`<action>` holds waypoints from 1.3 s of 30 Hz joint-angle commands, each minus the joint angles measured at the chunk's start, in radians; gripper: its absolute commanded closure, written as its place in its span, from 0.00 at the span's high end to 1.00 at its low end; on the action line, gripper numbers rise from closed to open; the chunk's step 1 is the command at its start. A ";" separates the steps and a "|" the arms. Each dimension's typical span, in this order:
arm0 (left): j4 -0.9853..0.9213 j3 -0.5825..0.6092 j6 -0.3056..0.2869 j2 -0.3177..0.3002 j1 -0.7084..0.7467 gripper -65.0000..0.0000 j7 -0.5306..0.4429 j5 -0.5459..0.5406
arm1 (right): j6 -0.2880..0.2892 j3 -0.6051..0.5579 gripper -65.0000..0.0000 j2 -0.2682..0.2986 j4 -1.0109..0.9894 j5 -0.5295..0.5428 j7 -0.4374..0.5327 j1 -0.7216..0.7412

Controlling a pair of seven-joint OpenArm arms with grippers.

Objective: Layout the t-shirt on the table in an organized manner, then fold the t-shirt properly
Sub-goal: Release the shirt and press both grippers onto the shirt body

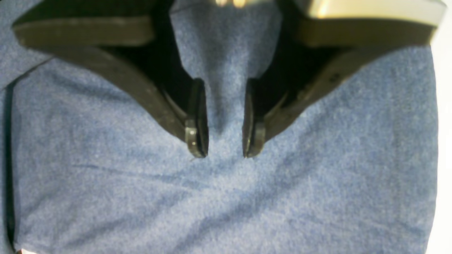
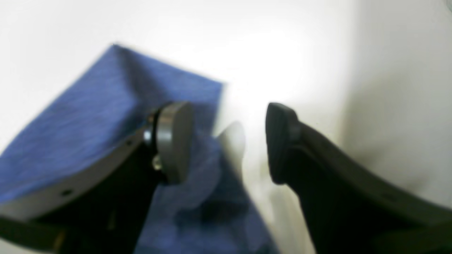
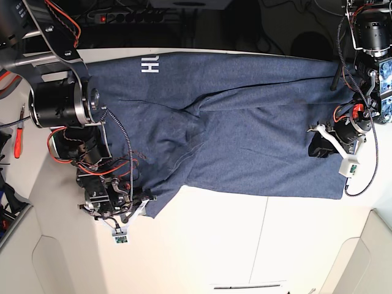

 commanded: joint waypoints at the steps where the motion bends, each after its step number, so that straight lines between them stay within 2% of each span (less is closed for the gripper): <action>1: 0.013 -0.006 -0.003 -0.019 -0.017 0.31 -0.025 -0.013 | 0.021 0.001 0.51 -0.004 0.016 0.013 0.020 0.040; 5: 0.012 -0.006 -0.003 -0.019 -0.022 0.31 -0.038 -0.013 | 0.048 0.001 0.51 -0.006 0.017 0.039 0.020 0.034; 7: 0.012 -0.006 -0.003 -0.019 -0.021 0.31 -0.038 -0.013 | 0.052 0.001 0.47 -0.005 0.017 0.037 0.020 0.029; 9: 0.012 -0.006 -0.003 -0.019 -0.021 0.31 -0.038 -0.013 | 0.087 0.001 0.31 -0.005 0.019 0.037 0.021 0.020; 11: 0.012 -0.006 -0.003 -0.019 -0.022 0.31 -0.042 -0.013 | 0.114 0.001 0.08 -0.005 0.025 0.038 0.021 0.009; 12: 0.012 -0.006 -0.003 -0.019 -0.022 0.31 -0.042 -0.013 | 0.116 0.001 0.00 -0.005 0.034 0.038 0.021 0.001; 16: 0.012 -0.006 -0.003 -0.019 -0.023 0.31 -0.045 -0.013 | 0.116 0.001 0.00 -0.005 0.122 0.043 0.033 -0.049; 21: 0.011 -0.006 -0.003 -0.019 -0.024 0.31 -0.045 -0.012 | 0.118 0.001 0.00 -0.005 0.379 0.106 -0.002 -0.165; 23: 0.011 -0.006 -0.003 -0.019 -0.024 0.31 -0.045 -0.010 | 0.147 0.001 0.00 -0.005 0.494 0.138 -0.028 -0.216; 27: 0.010 -0.006 -0.003 -0.019 -0.024 0.31 -0.045 -0.009 | 0.223 0.001 0.00 -0.005 0.709 0.205 -0.141 -0.314; 33: 0.010 -0.006 -0.003 -0.019 -0.024 0.31 -0.045 -0.009 | 0.279 0.001 0.00 -0.005 0.977 0.346 -0.360 -0.460; 39: 0.010 -0.006 -0.003 -0.019 -0.023 0.31 -0.045 -0.009 | 0.357 0.001 0.00 -0.005 1.106 0.481 -0.455 -0.598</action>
